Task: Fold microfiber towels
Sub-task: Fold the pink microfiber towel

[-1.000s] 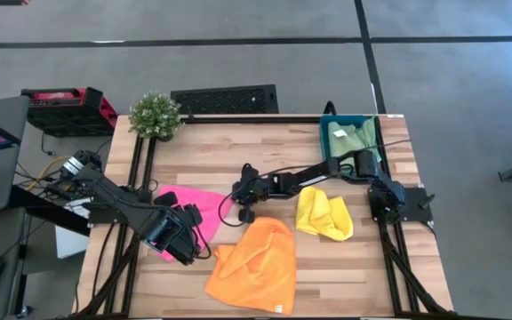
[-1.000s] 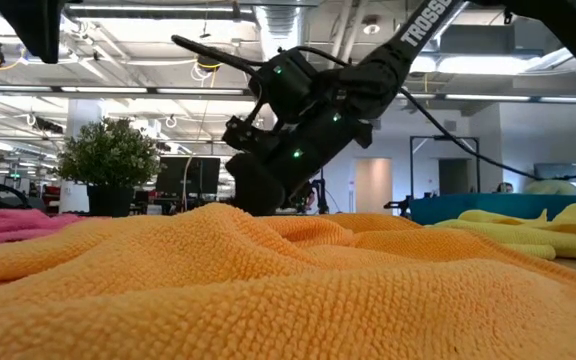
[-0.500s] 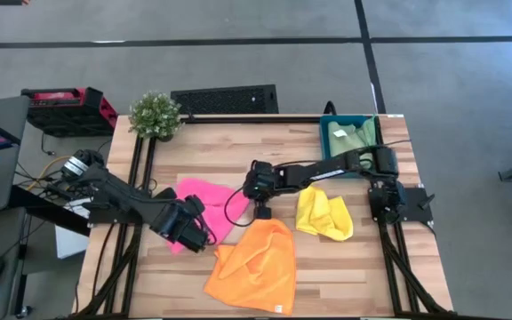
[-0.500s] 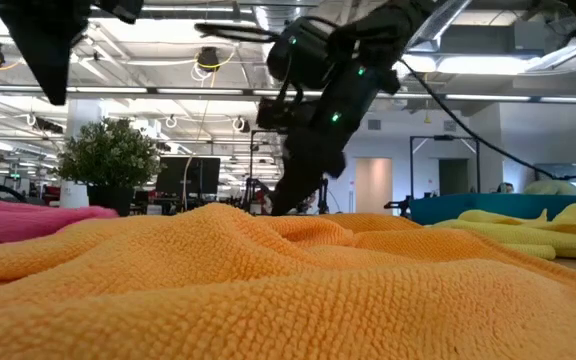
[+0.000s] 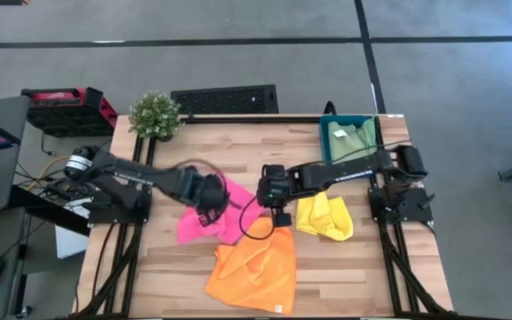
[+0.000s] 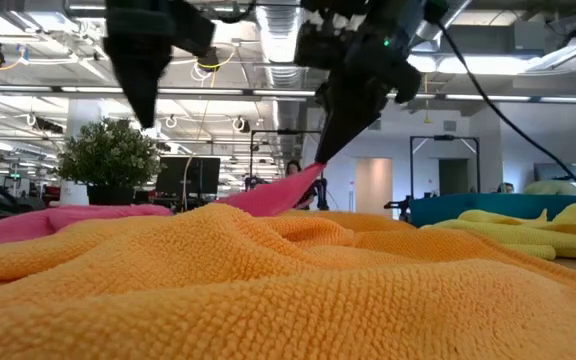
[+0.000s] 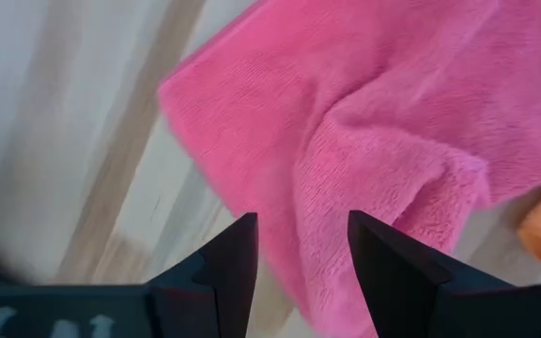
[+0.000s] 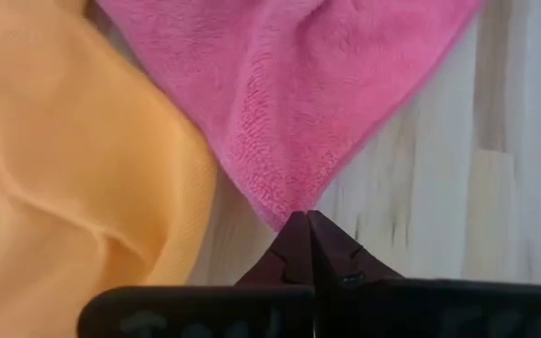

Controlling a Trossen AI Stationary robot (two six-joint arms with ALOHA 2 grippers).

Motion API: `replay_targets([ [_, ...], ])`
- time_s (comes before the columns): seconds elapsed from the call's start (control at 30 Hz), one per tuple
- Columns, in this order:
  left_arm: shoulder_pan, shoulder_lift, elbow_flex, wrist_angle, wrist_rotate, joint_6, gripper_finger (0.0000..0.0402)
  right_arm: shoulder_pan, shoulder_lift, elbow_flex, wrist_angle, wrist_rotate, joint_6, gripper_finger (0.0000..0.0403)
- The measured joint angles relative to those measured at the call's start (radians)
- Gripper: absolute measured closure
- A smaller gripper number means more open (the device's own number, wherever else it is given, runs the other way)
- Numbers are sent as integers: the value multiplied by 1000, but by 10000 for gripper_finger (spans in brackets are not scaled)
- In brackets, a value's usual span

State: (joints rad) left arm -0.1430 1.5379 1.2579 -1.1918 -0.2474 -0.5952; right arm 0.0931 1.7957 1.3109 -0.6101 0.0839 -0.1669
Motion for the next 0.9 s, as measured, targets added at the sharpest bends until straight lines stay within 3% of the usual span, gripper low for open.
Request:
replay_targets([
  [0.53, 449, 35, 0, 222, 426, 871, 242, 38, -15, 0, -48, 50, 1, 399],
  [0.9, 594, 234, -3, 247, 451, 1088, 242, 35, -17, 0, -37, 53, 10, 397],
])
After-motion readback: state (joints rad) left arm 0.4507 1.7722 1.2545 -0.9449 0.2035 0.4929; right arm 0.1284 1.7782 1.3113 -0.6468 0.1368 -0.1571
